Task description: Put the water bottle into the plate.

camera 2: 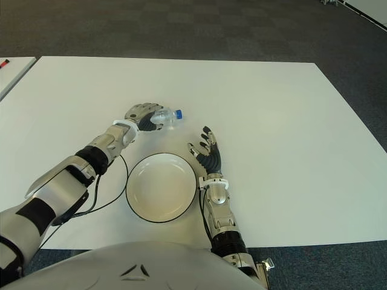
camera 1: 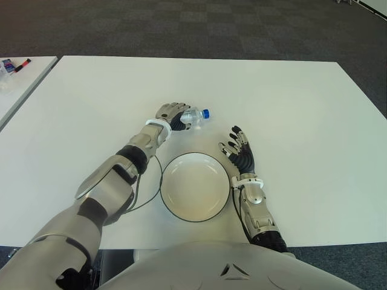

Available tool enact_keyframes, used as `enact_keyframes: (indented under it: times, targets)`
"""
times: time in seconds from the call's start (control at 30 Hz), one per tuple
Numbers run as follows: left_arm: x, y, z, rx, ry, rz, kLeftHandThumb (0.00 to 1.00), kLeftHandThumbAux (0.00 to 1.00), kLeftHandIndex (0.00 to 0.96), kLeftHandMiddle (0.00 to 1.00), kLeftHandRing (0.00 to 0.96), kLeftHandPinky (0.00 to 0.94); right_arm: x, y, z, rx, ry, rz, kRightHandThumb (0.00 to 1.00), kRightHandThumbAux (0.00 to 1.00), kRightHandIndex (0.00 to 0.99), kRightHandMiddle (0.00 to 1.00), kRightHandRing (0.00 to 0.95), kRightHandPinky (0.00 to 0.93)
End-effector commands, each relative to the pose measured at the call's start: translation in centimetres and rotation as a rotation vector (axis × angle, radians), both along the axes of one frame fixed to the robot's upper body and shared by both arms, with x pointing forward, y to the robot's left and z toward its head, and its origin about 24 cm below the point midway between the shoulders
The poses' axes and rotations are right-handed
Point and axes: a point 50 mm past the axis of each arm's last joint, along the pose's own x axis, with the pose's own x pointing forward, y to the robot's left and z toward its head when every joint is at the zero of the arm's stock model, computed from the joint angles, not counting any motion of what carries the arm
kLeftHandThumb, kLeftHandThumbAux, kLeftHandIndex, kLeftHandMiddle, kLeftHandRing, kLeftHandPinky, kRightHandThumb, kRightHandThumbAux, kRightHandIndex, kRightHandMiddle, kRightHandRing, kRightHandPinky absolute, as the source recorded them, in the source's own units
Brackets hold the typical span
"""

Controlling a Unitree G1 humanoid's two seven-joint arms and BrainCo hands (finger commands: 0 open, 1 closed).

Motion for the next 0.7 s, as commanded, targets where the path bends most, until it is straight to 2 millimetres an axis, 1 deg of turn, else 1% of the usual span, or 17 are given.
enact_keyframes:
  times: [0.03, 0.17, 0.43, 0.7]
  targets:
    - [-2.21, 1.03, -3.28, 0.08, 0.148, 0.008, 0.401, 0.37, 0.0, 0.075, 0.078, 0.136, -0.6, -0.17, -1.17, -0.001, 0.069, -0.011, 0.328, 0.771, 0.068, 0.098, 0.102, 0.145]
    - [-2.21, 1.02, -3.28, 0.08, 0.144, 0.009, 0.41, 0.361, 0.008, 0.089, 0.09, 0.151, -0.6, -0.15, -1.14, 0.002, 0.066, -0.012, 0.339, 0.773, 0.071, 0.098, 0.102, 0.145]
    - [-2.21, 1.03, -3.27, 0.078, 0.14, 0.007, 0.432, 0.346, 0.059, 0.113, 0.112, 0.169, -0.56, -0.13, -1.1, 0.003, 0.065, -0.011, 0.352, 0.782, 0.072, 0.097, 0.104, 0.148]
    - [-2.21, 1.07, -3.25, 0.073, 0.14, 0.005, 0.432, 0.336, 0.079, 0.114, 0.11, 0.157, -0.5, -0.13, -1.04, 0.005, 0.059, -0.008, 0.348, 0.783, 0.074, 0.101, 0.109, 0.154]
